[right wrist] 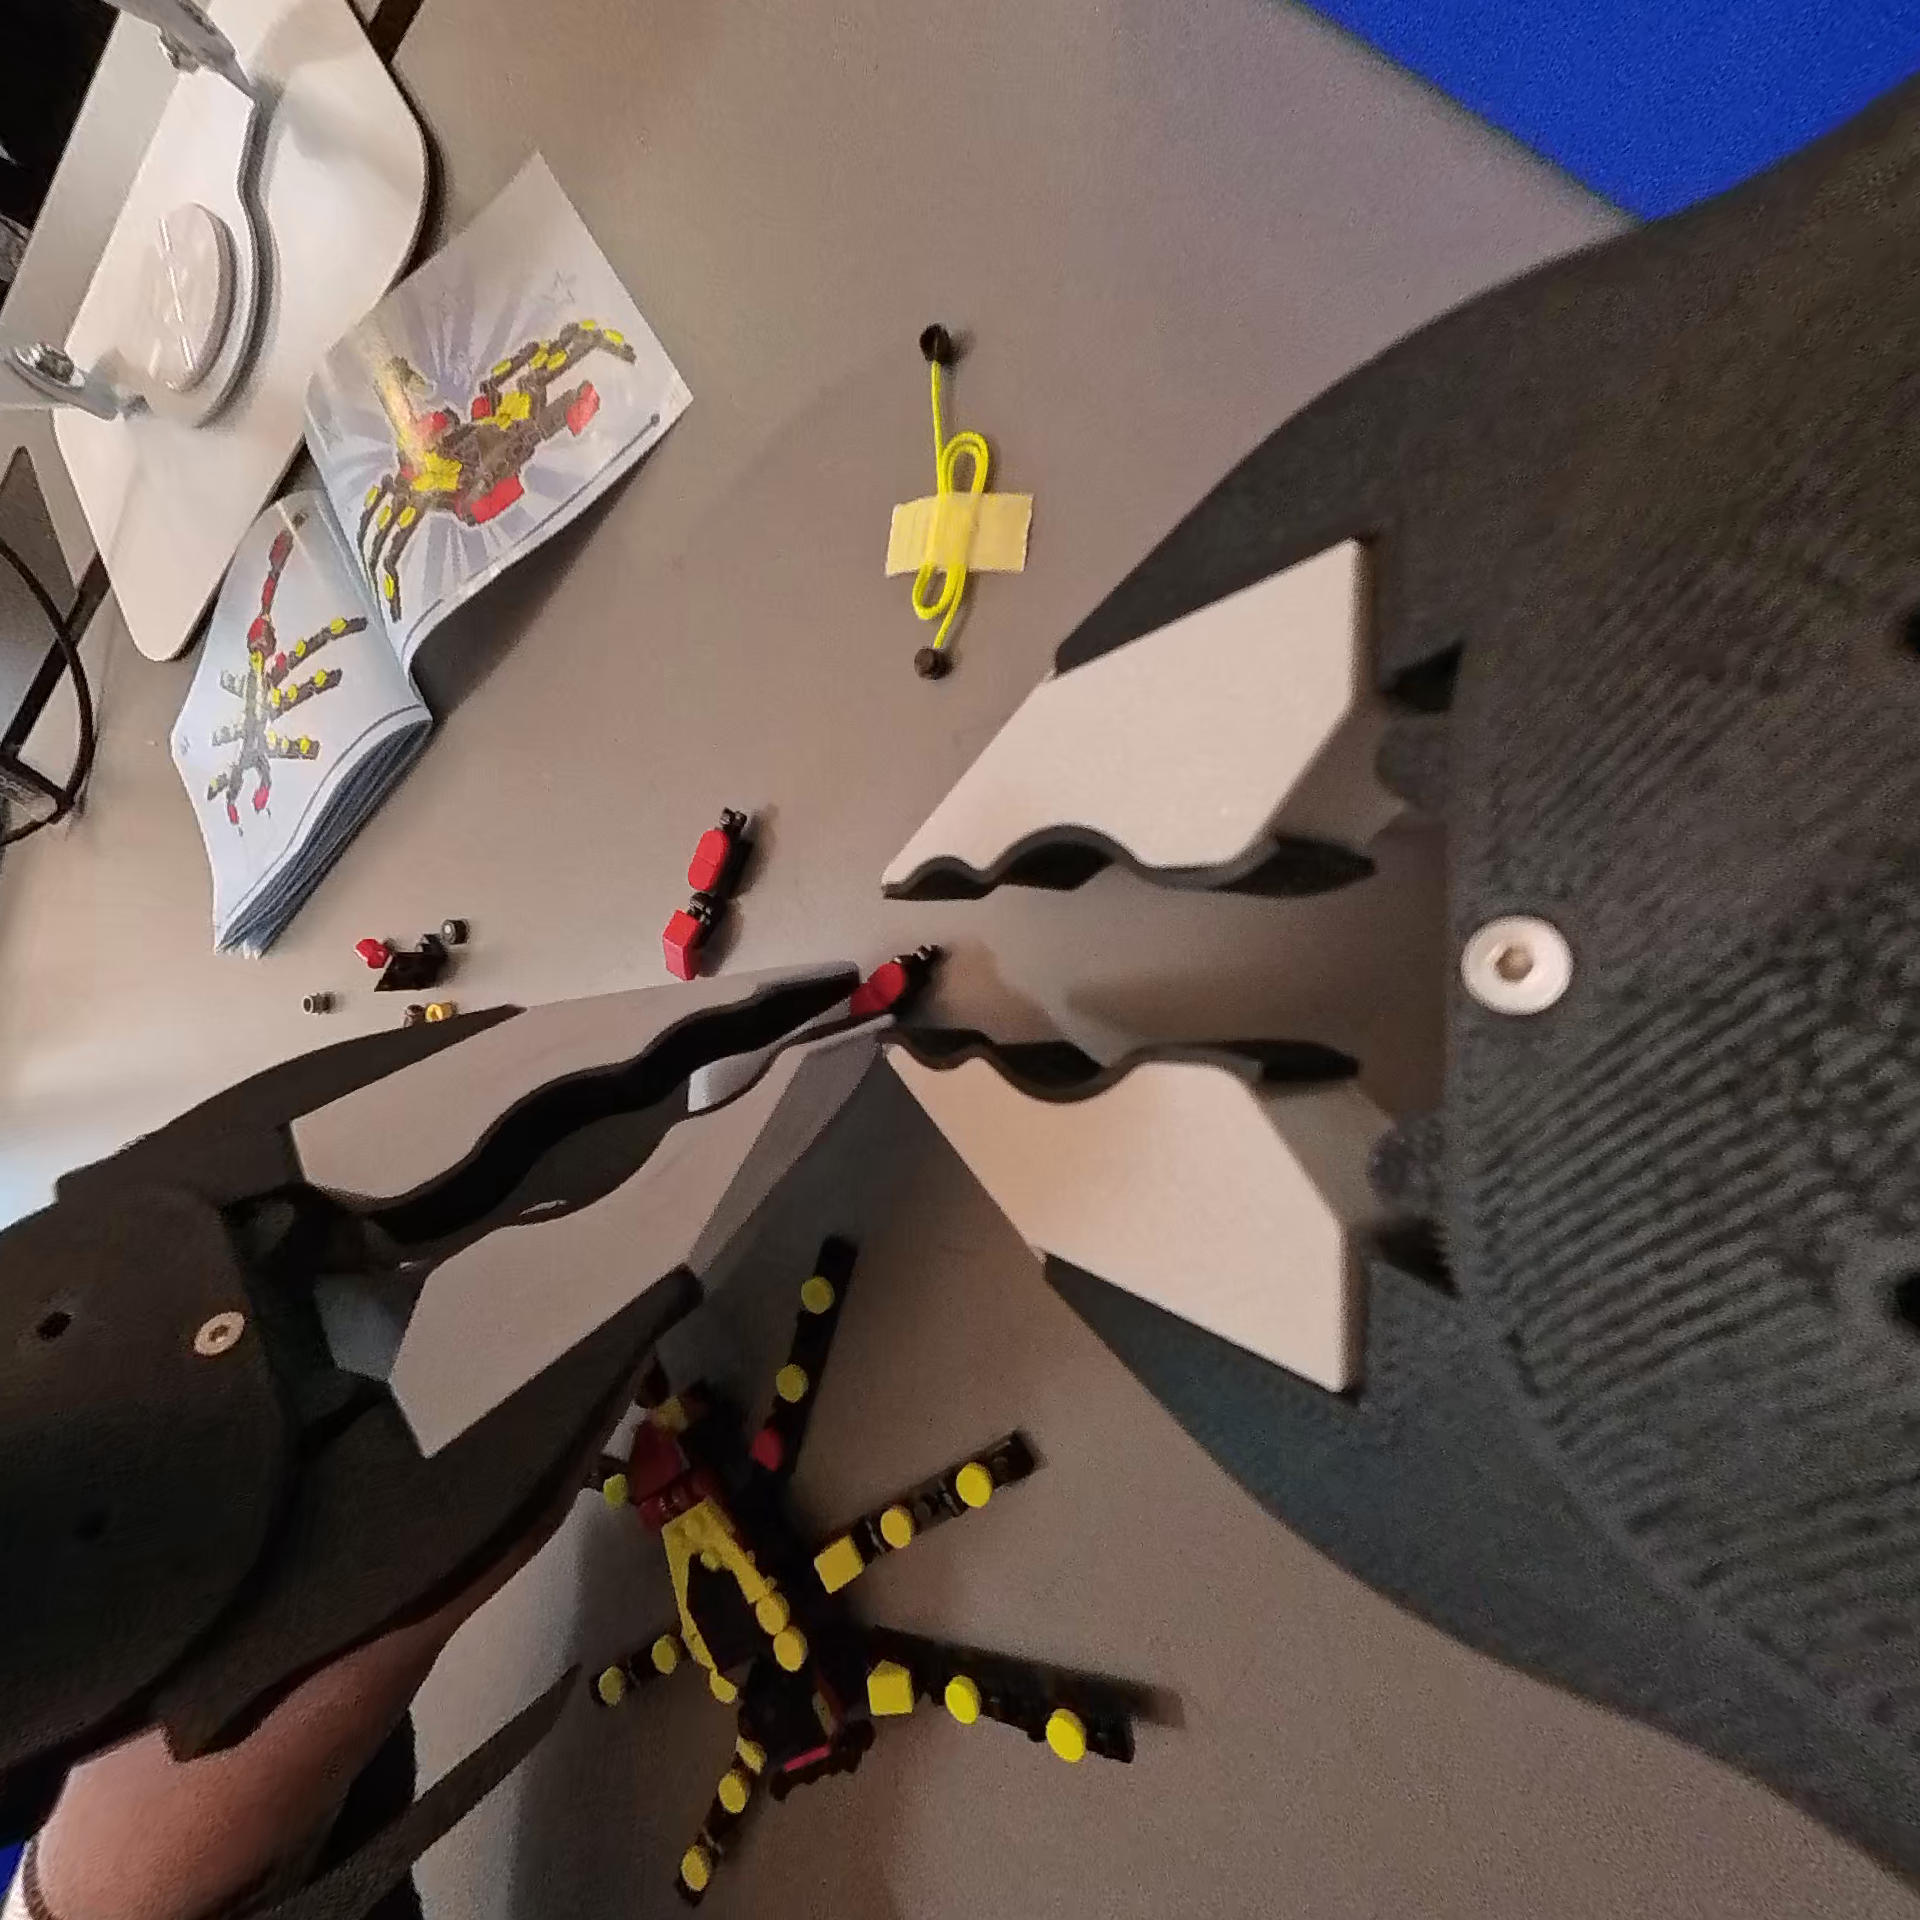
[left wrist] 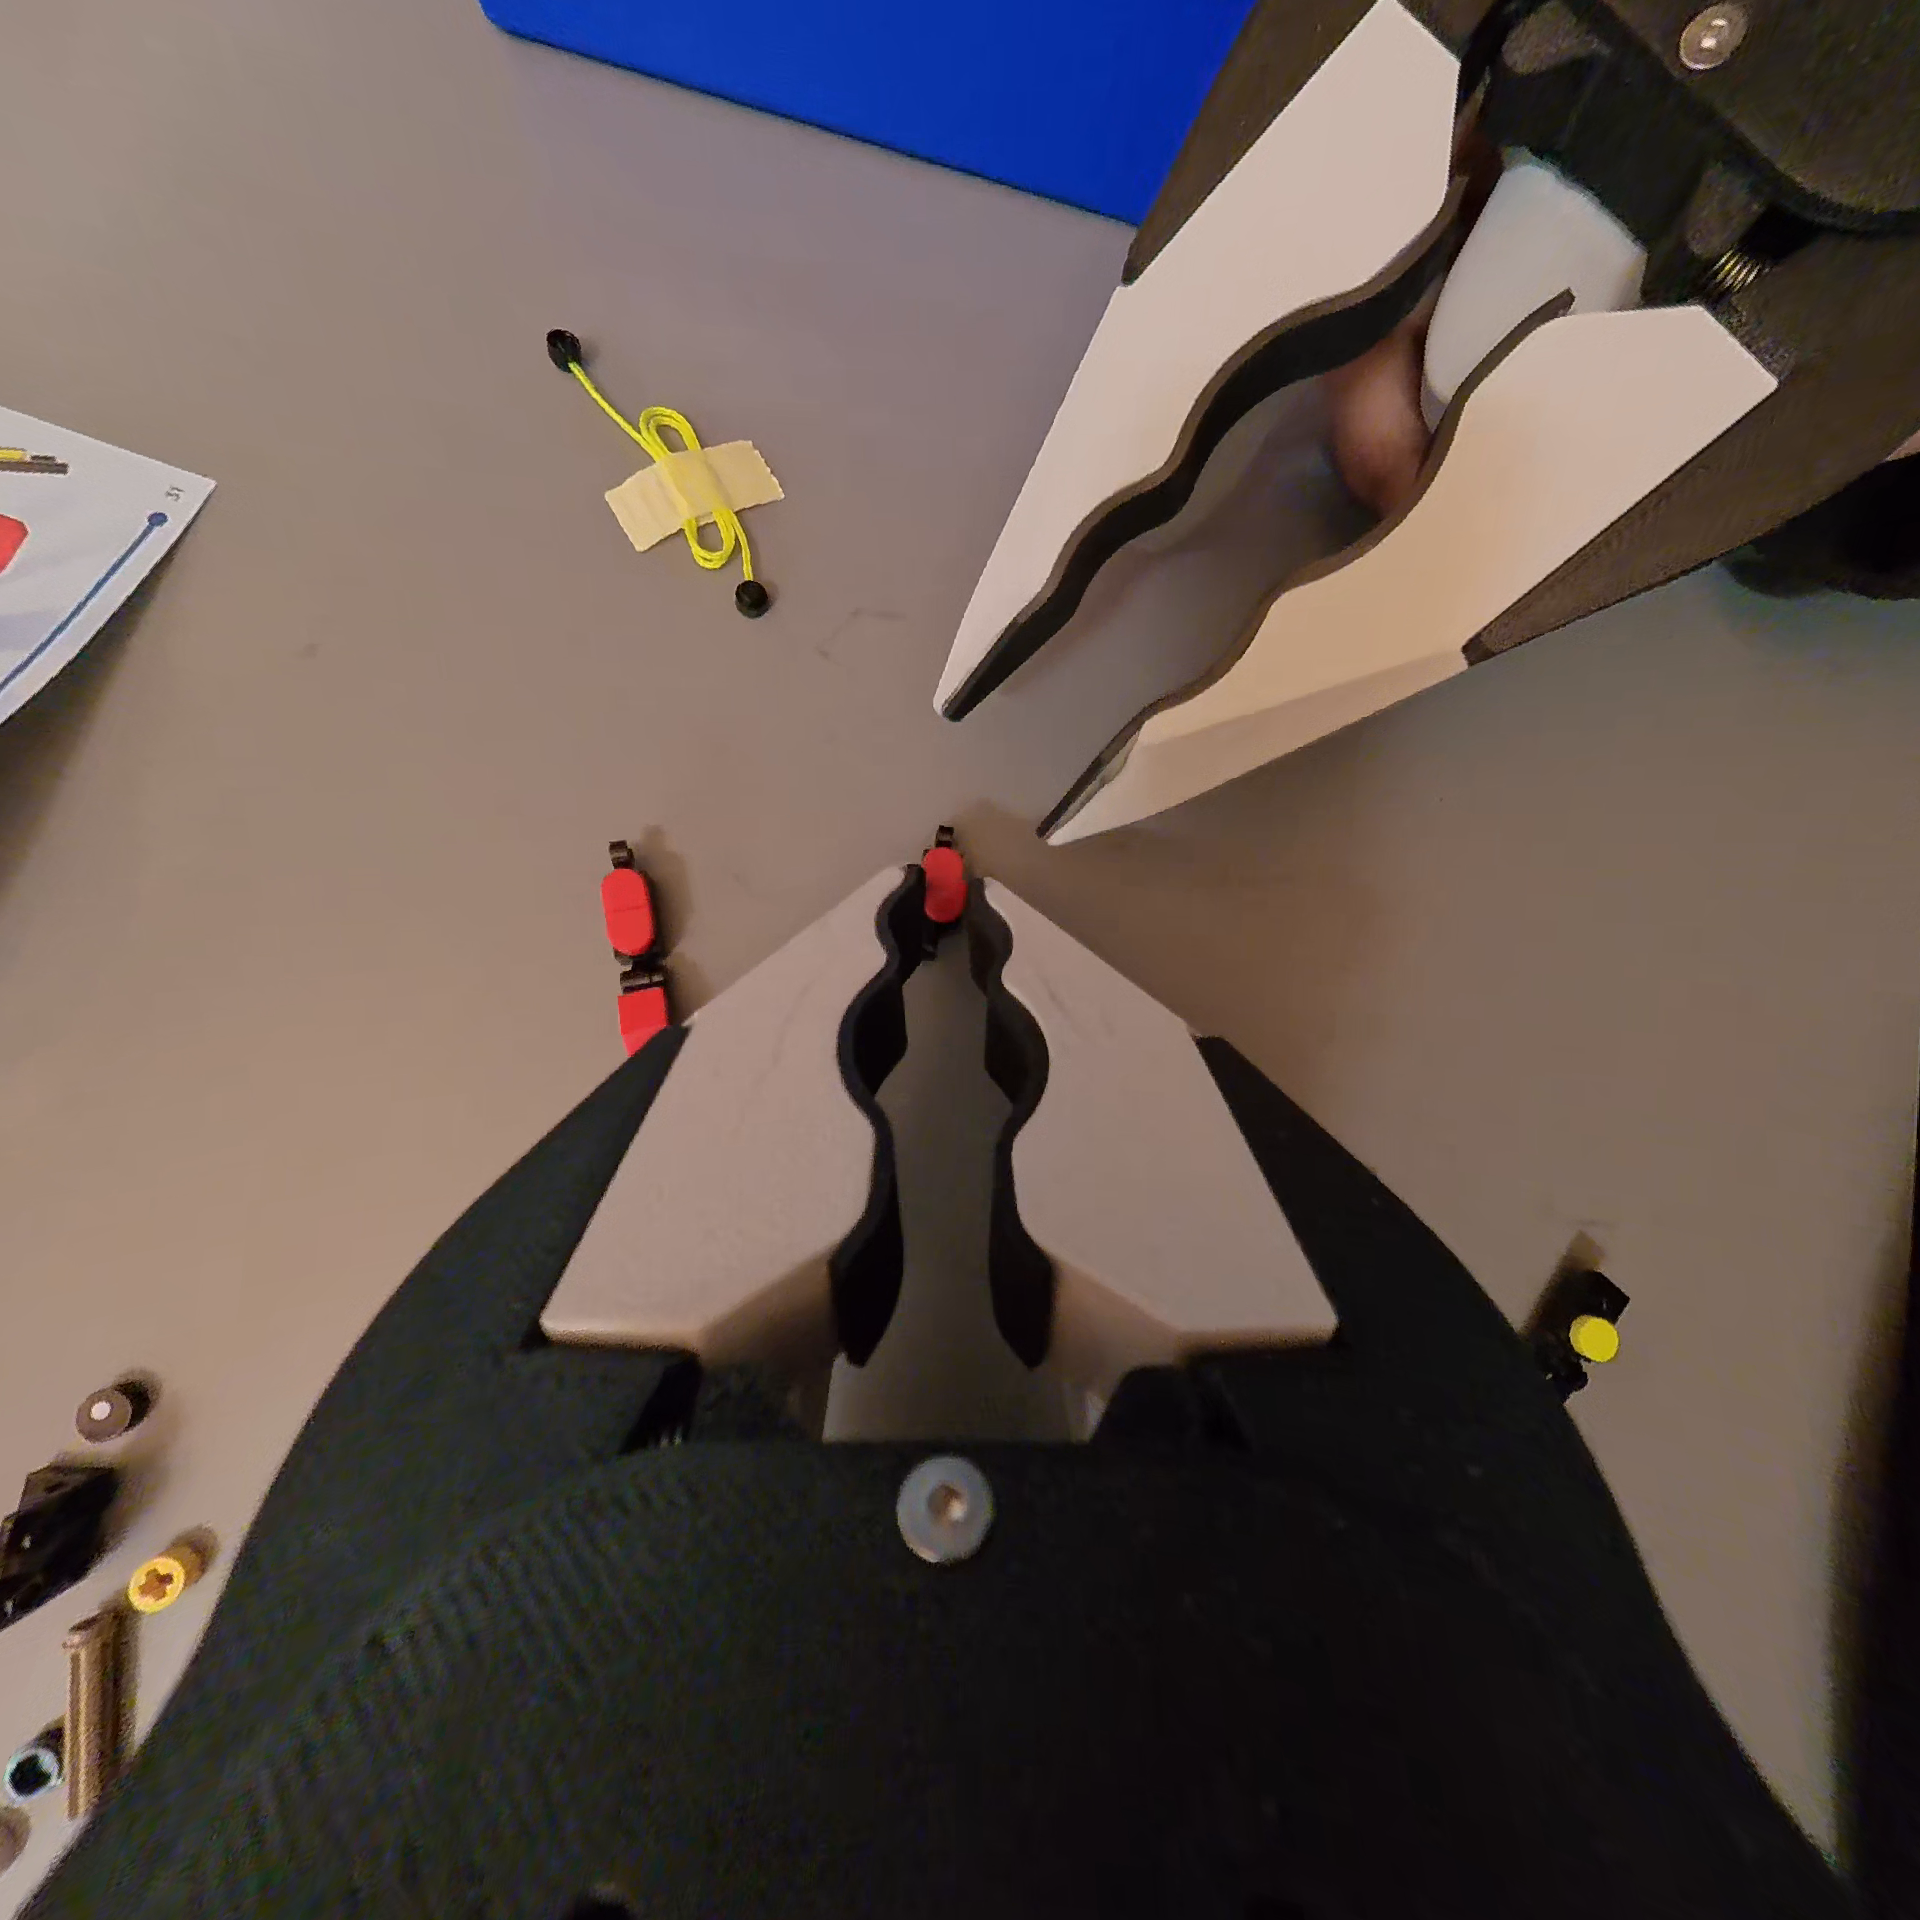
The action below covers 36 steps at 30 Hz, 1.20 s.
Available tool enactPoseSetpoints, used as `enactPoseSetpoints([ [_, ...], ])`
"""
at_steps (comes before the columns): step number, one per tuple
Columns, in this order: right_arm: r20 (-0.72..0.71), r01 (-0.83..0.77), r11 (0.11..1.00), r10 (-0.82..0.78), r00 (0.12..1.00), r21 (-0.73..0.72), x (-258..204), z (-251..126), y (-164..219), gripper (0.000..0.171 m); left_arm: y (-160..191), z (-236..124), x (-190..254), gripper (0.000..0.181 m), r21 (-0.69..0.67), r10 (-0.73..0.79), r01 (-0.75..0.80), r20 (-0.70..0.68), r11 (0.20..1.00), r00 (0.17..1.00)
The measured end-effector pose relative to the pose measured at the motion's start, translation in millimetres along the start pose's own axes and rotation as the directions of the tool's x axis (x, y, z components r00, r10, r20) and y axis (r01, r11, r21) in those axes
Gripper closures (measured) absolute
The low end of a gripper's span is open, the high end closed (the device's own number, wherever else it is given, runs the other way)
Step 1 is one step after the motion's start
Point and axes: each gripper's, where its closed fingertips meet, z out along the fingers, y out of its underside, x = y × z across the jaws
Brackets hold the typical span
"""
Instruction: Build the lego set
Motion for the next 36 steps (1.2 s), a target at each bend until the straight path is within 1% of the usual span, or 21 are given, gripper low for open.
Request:
enactPoseSetpoints([
  [11, 0.002, 0.002, 1.000, -0.002, 1.000, -0.004, -0.2, 0.4, 0.5, 0.148, -1.7, -0.1, -1.3, 0.176, -0.006, 0.000, 0.000, 0.014, 1.000, 1.000],
  [16, 0.003, 0.005, 1.000, -0.005, 1.000, -0.010, -0.6, 1.0, 1.2, 0.148, 2.8, -0.5, -3.9, 0.175, -0.022, -0.005, 0.005, 0.024, 1.000, 1.000],
  [31, 0.001, 0.006, 1.000, -0.006, 1.000, -0.021, -0.6, 2.1, 2.6, 0.149, 0.8, 2.7, -1.9, 0.175, -0.022, -0.004, 0.004, 0.015, 1.000, 1.000],
  [36, 0.000, -0.006, 0.999, 0.006, 1.000, -0.050, 0.7, 5.1, 6.2, 0.161, 1.1, 3.1, -1.7, 0.175, -0.022, -0.021, 0.021, 0.008, 1.000, 1.000],
])
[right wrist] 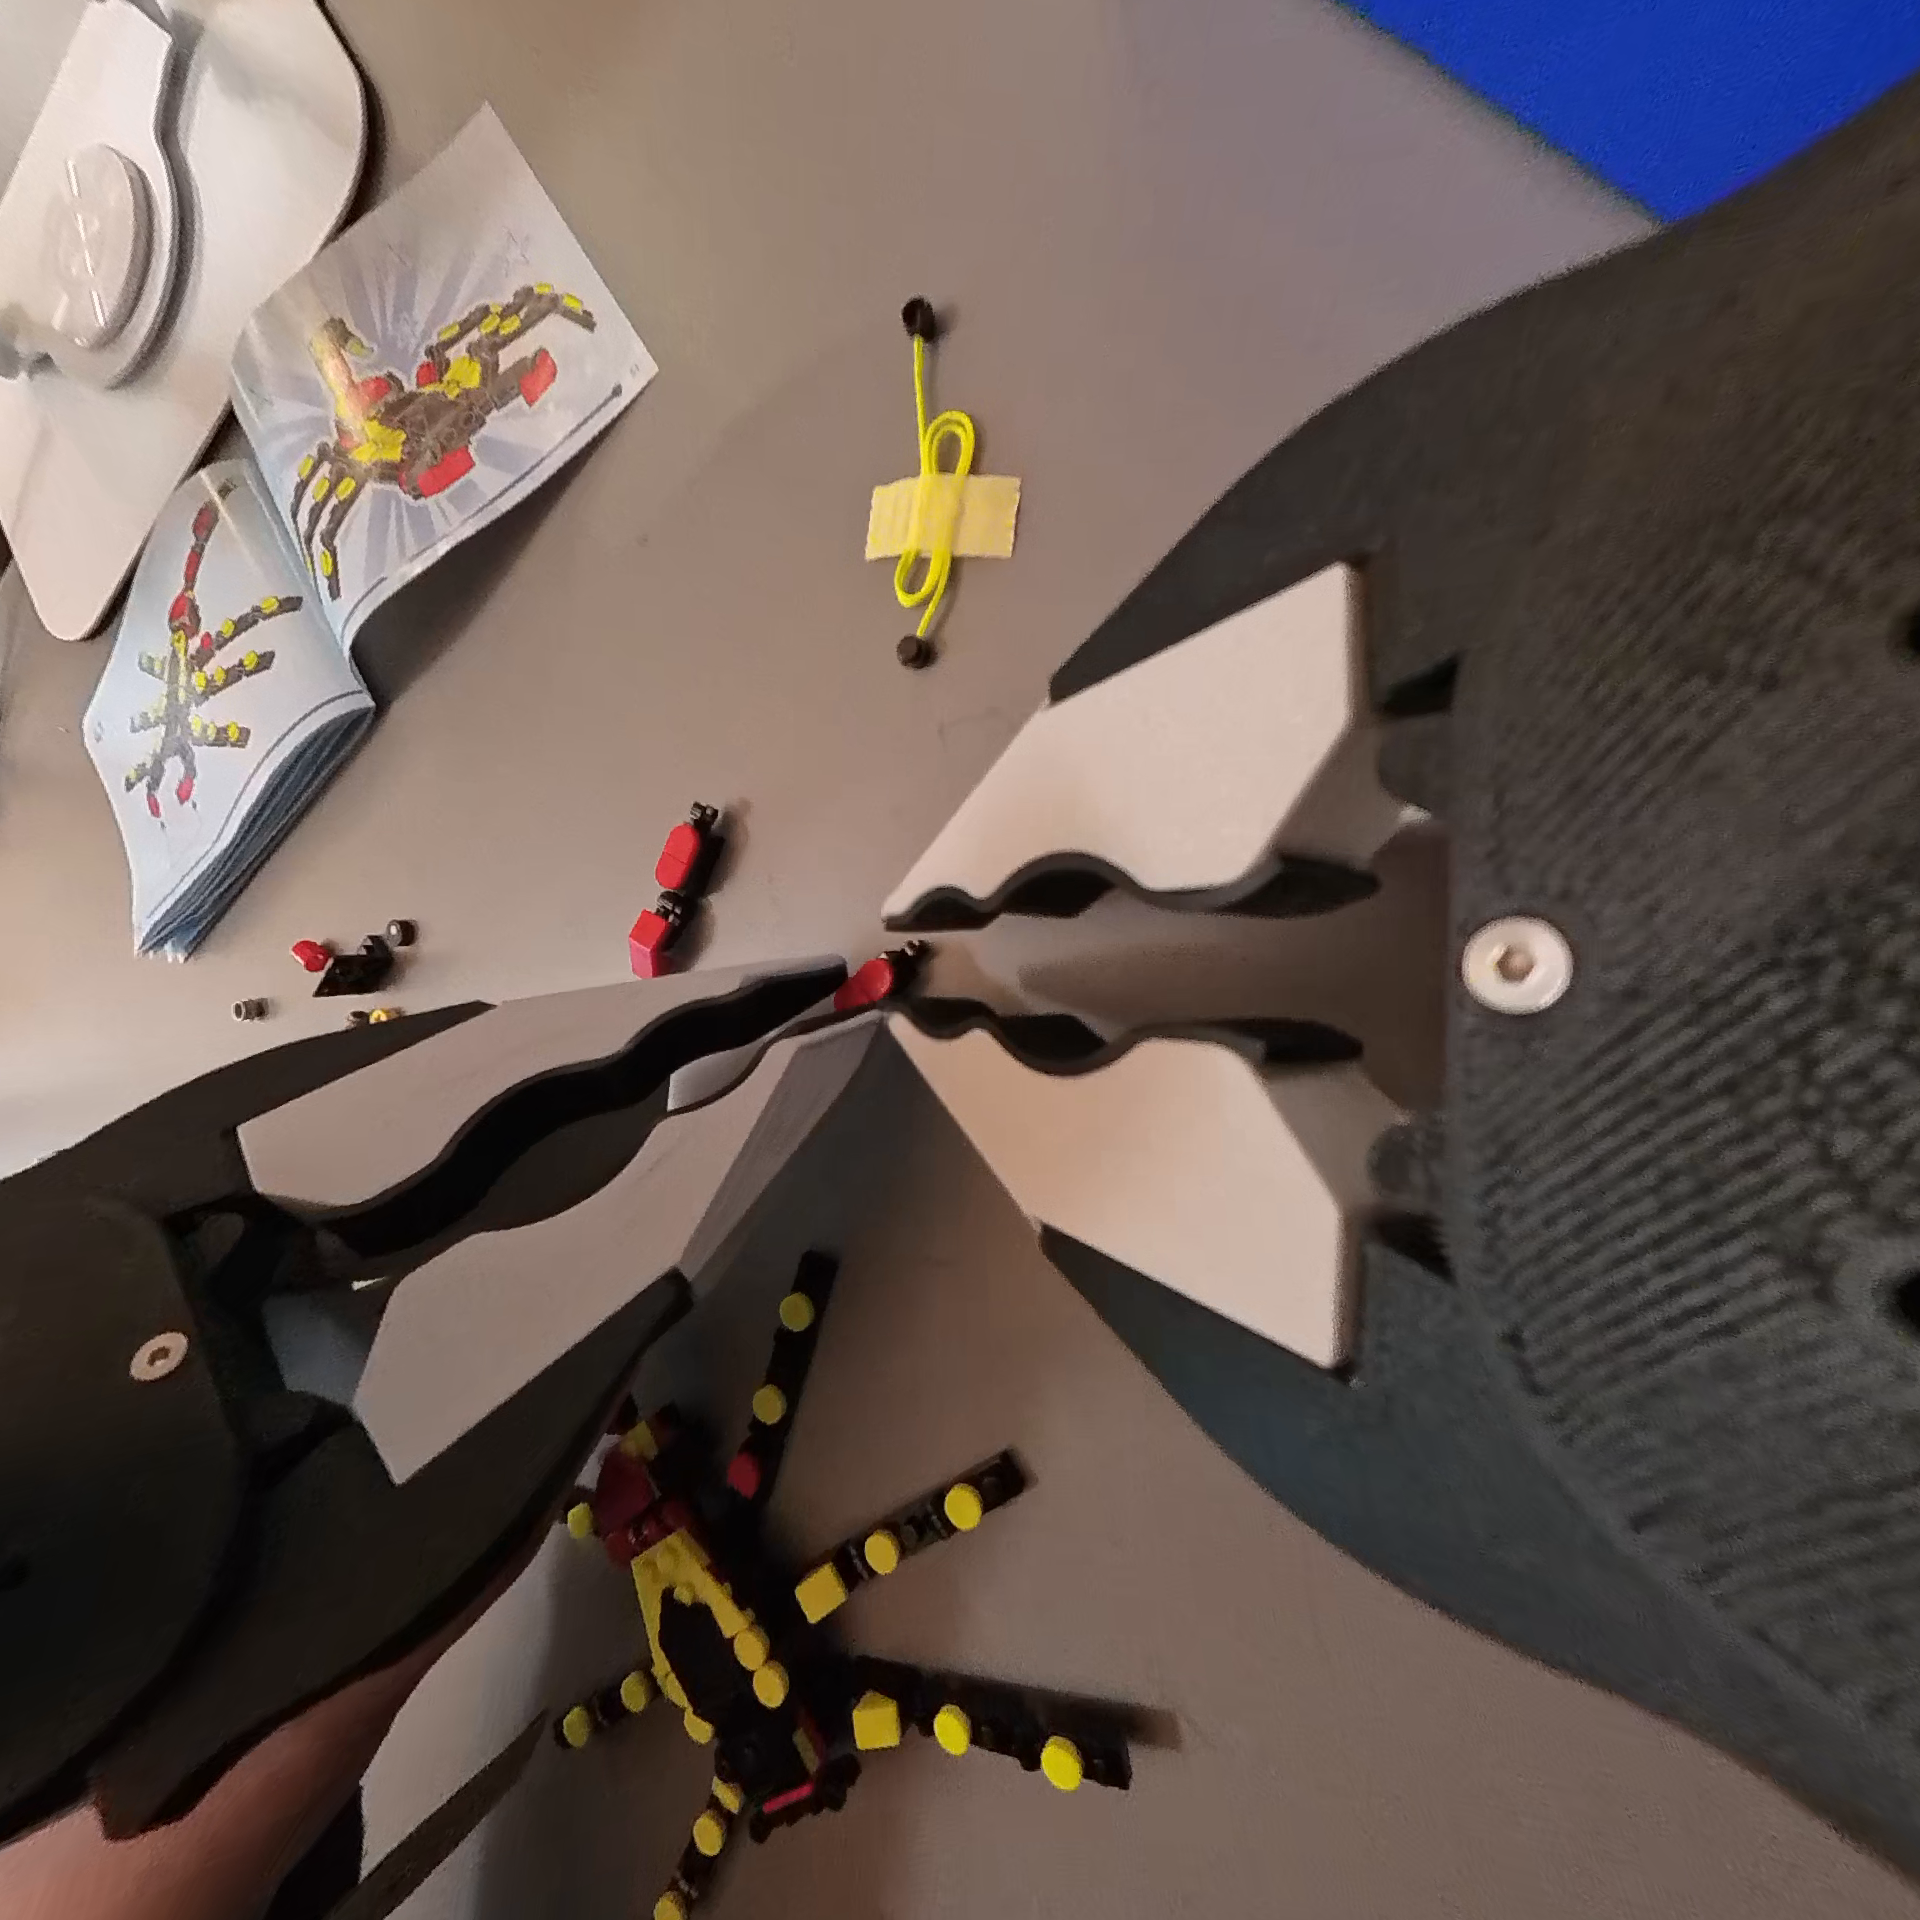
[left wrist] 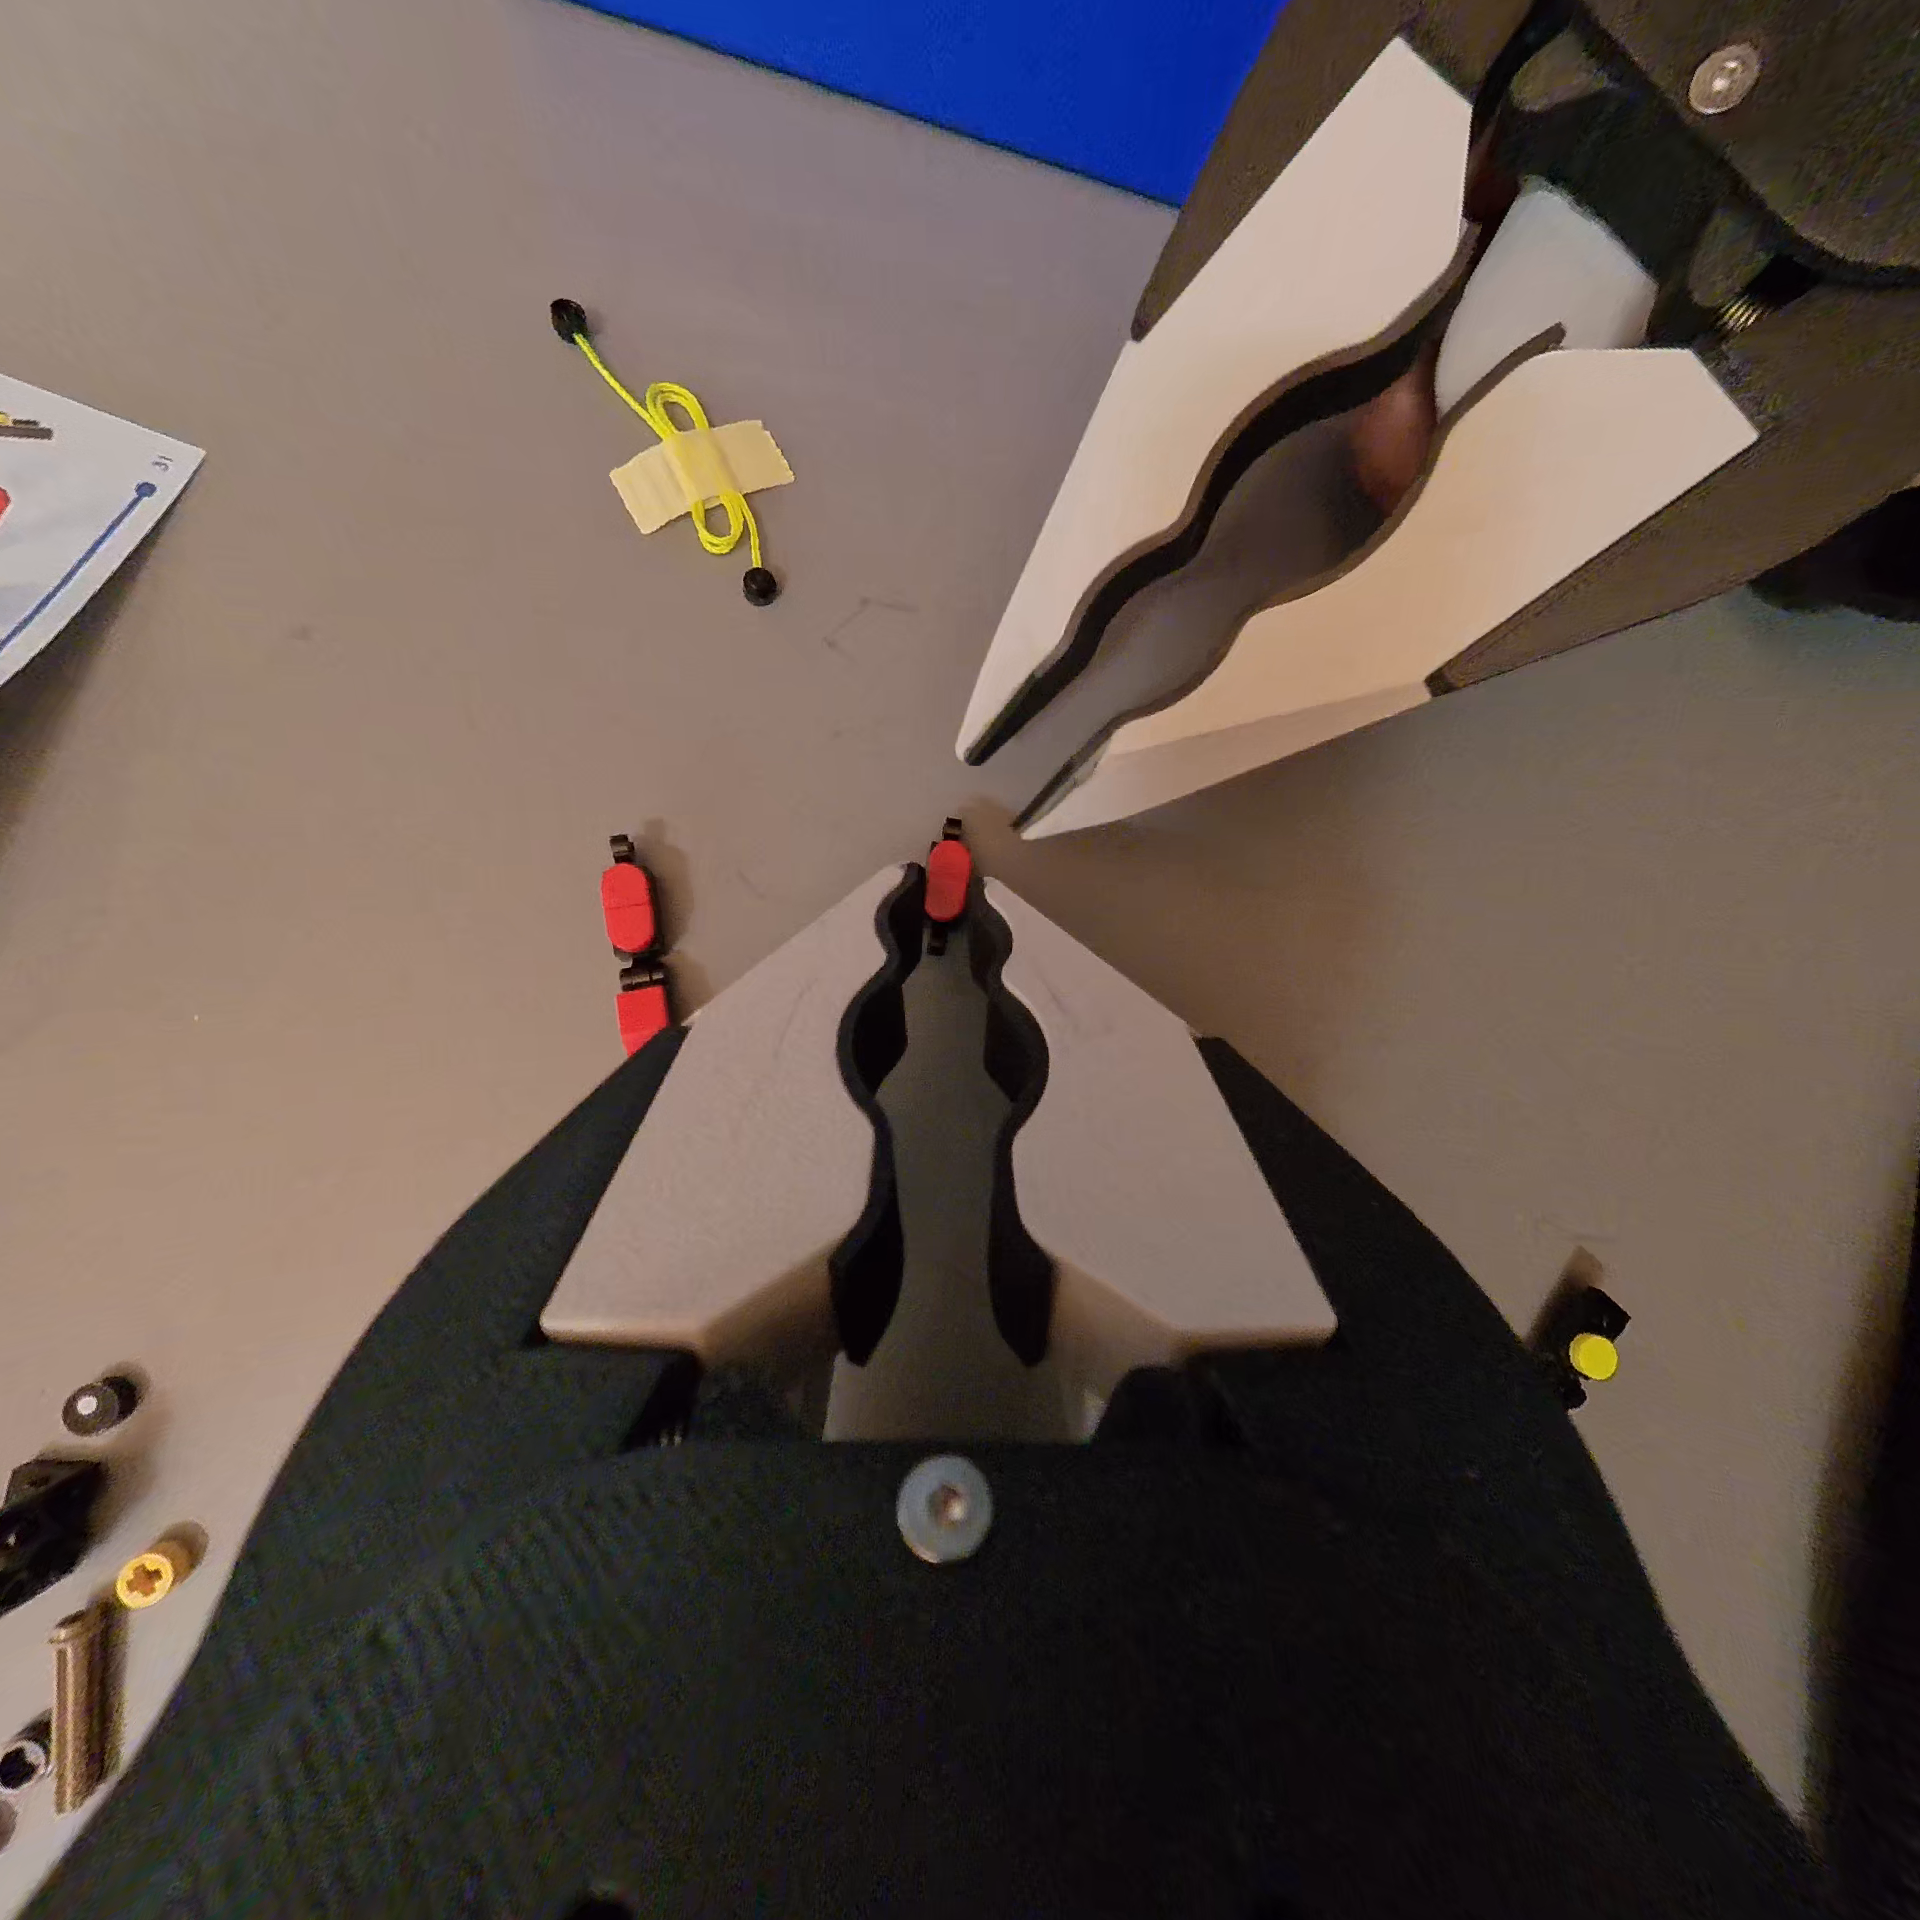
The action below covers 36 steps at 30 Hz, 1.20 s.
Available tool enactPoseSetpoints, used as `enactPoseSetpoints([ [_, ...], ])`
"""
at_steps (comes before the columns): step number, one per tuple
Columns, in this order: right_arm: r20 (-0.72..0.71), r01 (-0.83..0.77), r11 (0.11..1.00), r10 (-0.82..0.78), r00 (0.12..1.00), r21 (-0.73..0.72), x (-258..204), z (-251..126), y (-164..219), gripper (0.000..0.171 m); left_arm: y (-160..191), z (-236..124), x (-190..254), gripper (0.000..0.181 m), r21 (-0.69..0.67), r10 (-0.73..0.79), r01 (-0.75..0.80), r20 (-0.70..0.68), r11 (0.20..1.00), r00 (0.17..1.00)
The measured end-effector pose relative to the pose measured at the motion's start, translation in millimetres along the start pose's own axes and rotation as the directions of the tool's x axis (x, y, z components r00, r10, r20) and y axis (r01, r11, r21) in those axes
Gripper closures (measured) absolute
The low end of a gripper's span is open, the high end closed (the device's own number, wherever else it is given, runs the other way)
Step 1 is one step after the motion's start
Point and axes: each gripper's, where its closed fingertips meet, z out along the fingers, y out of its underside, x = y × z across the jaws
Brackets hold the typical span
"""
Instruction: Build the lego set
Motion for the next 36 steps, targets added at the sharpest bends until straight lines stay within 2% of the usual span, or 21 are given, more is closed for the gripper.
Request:
enactPoseSetpoints([
  [13, -0.015, 0.009, 1.000, -0.009, 1.000, -0.015, 0.7, 1.7, 1.8, 0.162, 3.5, 0.8, 0.3, 0.173, -0.023, -0.047, 0.047, 0.010, 0.999, 0.999],
  [26, -0.017, 0.009, 1.000, -0.009, 1.000, -0.010, 0.9, 1.2, 1.3, 0.160, 6.2, 1.4, 0.3, 0.171, -0.054, -0.017, 0.020, 0.056, 0.998, 0.998],
  [30, -0.022, 0.004, 1.000, -0.004, 1.000, -0.001, 1.9, 0.1, 0.0, 0.159, 11.5, 3.4, 1.8, 0.172, -0.103, -0.028, 0.029, 0.014, 0.994, 1.000],
  [32, -0.021, -0.005, 1.000, 0.005, 1.000, 0.003, 2.8, -0.3, -0.4, 0.159, 9.5, 3.2, 0.2, 0.171, -0.084, -0.046, 0.047, 0.008, 0.995, 0.999],
  [35, -0.019, -0.015, 1.000, 0.015, 1.000, 0.003, 3.5, -0.4, -0.4, 0.158, 8.7, 0.3, -2.3, 0.152, -0.076, -0.050, 0.051, 0.020, 0.996, 0.999],
  [36, -0.019, -0.014, 1.000, 0.014, 1.000, 0.002, 3.4, -0.2, -0.3, 0.158, 9.0, -0.7, -3.0, 0.150, -0.076, -0.046, 0.047, 0.027, 0.996, 0.999],
])
